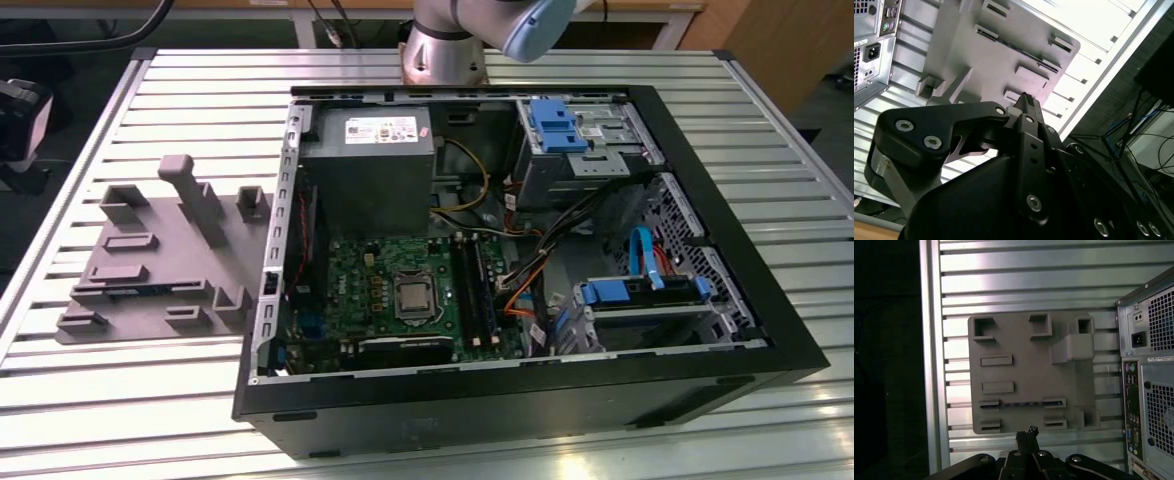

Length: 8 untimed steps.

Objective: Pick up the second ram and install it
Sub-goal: 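Reach for the second ram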

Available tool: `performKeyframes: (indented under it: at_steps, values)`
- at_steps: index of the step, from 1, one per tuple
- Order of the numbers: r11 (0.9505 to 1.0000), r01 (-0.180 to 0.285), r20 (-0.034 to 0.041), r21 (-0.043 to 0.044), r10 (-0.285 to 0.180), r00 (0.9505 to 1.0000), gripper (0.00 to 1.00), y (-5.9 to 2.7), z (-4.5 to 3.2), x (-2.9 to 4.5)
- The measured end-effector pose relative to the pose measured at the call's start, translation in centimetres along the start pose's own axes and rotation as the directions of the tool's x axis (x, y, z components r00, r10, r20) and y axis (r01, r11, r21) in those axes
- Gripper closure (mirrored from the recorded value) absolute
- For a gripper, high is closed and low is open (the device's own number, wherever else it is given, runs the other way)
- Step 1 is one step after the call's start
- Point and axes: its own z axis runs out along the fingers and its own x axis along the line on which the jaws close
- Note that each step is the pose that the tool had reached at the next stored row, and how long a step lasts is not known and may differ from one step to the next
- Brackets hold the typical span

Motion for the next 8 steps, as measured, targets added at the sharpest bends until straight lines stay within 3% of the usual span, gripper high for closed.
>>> performKeyframes:
  at_steps: [8]
  values:
    - [1.0000,0.000,0.0000,0.0000,0.000,1.0000,0.89,0.44,0.04,0.03]
